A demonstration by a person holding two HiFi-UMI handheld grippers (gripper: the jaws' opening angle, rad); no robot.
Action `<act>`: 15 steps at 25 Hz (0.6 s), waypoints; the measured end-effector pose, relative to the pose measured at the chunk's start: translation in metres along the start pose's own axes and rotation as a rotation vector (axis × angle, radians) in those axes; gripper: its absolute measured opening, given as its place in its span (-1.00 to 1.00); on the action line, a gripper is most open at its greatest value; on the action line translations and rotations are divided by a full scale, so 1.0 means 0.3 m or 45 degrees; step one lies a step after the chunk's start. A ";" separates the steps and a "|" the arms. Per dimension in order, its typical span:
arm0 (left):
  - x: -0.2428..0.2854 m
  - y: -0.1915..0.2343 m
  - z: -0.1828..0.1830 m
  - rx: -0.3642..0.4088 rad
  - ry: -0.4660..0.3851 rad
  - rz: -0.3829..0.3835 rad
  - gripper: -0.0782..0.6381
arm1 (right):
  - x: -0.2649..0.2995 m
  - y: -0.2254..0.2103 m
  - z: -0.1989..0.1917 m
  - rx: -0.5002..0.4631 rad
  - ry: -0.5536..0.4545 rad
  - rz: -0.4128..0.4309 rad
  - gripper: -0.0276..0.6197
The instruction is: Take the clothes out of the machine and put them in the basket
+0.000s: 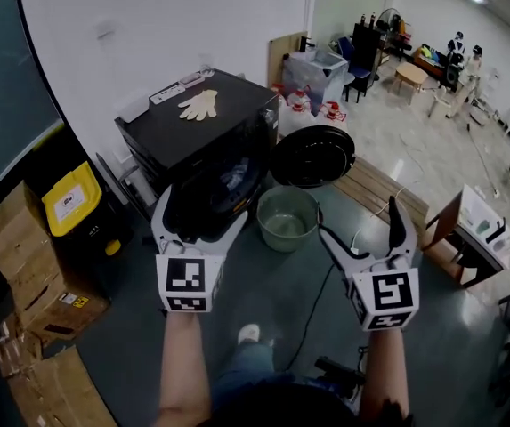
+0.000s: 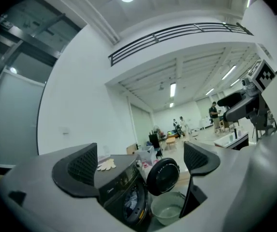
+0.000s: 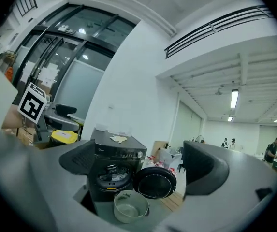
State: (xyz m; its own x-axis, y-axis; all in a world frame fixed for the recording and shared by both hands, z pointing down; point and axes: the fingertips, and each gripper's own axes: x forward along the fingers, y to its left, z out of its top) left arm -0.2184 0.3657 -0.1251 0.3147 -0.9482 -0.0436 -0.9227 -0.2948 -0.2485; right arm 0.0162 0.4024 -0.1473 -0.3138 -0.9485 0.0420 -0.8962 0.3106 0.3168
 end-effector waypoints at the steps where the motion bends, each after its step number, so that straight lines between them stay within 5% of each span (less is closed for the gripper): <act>1: 0.048 0.023 -0.004 -0.010 -0.008 -0.010 0.78 | 0.048 -0.004 0.004 0.004 0.003 -0.004 0.83; 15: 0.523 0.246 -0.125 0.000 0.018 -0.164 0.75 | 0.481 -0.011 -0.011 0.030 0.110 -0.132 0.83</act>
State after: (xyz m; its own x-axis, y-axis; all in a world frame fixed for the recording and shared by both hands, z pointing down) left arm -0.2455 0.1908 -0.1139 0.4275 -0.9040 0.0022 -0.8748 -0.4144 -0.2509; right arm -0.0250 0.2642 -0.1391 -0.1920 -0.9771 0.0920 -0.9300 0.2111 0.3010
